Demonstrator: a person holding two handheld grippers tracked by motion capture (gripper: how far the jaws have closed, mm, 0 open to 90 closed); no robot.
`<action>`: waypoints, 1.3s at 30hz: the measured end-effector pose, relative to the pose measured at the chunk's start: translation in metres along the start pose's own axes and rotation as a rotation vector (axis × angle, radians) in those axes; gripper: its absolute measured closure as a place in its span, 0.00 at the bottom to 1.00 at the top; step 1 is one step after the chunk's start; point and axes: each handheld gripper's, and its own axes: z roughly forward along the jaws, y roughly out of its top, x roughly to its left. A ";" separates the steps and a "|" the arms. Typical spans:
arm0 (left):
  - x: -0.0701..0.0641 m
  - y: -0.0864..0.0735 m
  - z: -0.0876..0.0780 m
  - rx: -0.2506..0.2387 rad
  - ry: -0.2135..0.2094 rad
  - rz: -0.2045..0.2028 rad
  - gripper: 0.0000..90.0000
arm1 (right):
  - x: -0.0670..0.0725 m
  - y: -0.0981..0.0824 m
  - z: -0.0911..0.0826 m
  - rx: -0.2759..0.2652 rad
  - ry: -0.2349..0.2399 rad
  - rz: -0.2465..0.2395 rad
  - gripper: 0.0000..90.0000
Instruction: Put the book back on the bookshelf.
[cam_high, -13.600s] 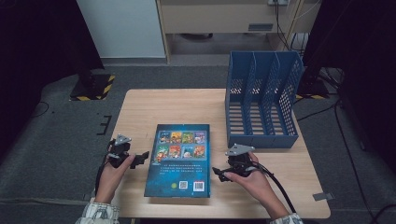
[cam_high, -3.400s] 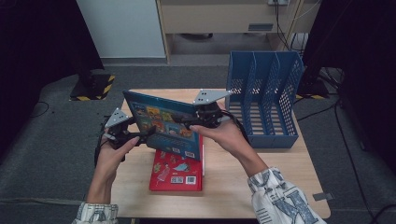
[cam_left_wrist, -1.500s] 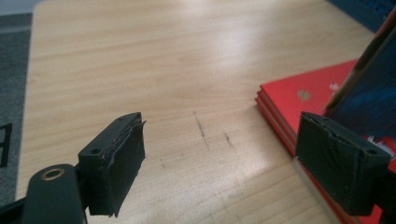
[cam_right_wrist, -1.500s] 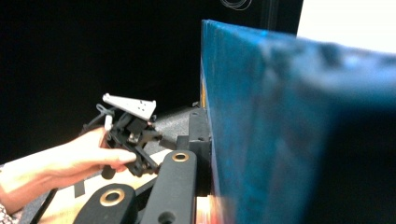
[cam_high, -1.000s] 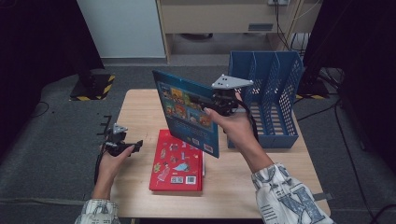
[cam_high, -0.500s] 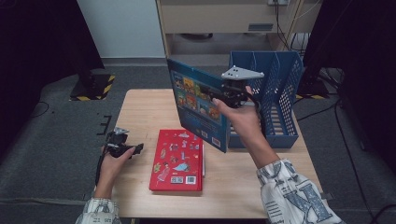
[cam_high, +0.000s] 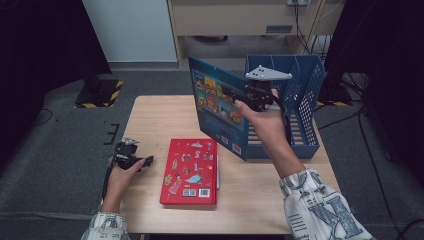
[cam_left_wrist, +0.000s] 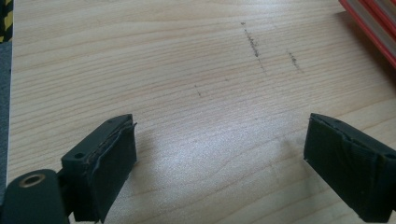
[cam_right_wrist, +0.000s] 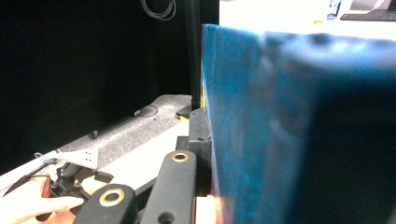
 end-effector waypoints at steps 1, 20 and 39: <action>0.000 0.000 0.000 0.002 0.001 -0.002 0.10 | -0.001 0.001 -0.001 -0.001 -0.003 0.002 0.92; -0.004 -0.008 0.004 -0.032 0.013 -0.003 0.02 | -0.015 0.009 -0.027 -0.033 -0.075 0.014 0.92; -0.005 -0.012 0.006 -0.075 0.022 -0.014 0.00 | -0.035 0.012 -0.050 -0.048 -0.151 0.032 0.91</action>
